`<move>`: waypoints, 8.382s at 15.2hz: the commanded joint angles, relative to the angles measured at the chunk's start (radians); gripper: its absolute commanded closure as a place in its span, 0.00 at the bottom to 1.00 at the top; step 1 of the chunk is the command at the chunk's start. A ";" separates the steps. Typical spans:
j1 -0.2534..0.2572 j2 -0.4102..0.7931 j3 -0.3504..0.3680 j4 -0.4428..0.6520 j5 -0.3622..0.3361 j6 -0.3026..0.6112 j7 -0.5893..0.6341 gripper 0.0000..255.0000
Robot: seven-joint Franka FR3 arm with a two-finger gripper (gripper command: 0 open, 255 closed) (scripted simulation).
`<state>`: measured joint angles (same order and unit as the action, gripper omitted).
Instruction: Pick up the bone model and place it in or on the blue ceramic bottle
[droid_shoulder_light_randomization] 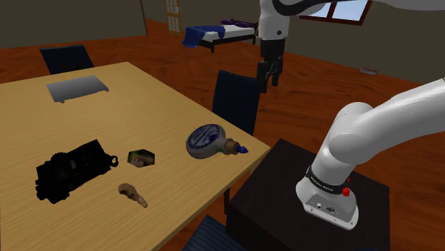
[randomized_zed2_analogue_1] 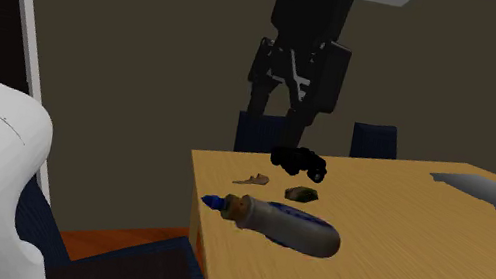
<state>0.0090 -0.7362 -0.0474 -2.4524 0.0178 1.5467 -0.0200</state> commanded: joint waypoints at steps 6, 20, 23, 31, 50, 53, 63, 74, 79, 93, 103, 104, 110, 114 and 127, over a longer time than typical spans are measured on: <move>0.046 0.067 0.084 -0.044 0.071 0.132 0.086 0.00; 0.148 0.426 0.314 0.010 0.175 0.508 0.316 0.00; 0.162 0.527 0.357 0.056 0.163 0.577 0.373 0.00; 0.208 0.819 0.436 0.231 0.050 0.718 0.555 0.00; 0.438 1.392 0.379 0.756 -0.216 0.780 0.829 0.00; 0.446 1.425 0.370 0.758 -0.226 0.810 0.835 0.00; 0.446 1.425 0.370 0.758 -0.226 0.810 0.835 1.00; 0.440 1.398 0.379 0.757 -0.219 0.785 0.832 1.00; 0.432 1.355 0.391 0.759 -0.204 0.740 0.825 1.00; 0.414 1.252 0.417 0.798 -0.166 0.602 0.808 1.00; 0.408 1.198 0.431 0.855 -0.143 0.493 0.798 1.00; 0.407 1.193 0.432 0.863 -0.141 0.482 0.797 1.00; 0.407 1.170 0.437 0.911 -0.131 0.412 0.793 1.00; 0.386 1.123 0.440 0.882 -0.114 0.396 0.775 1.00; 0.197 0.694 0.378 0.341 0.063 0.524 0.477 1.00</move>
<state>0.2175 -0.0157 0.3408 -2.0725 0.0701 2.0587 0.4859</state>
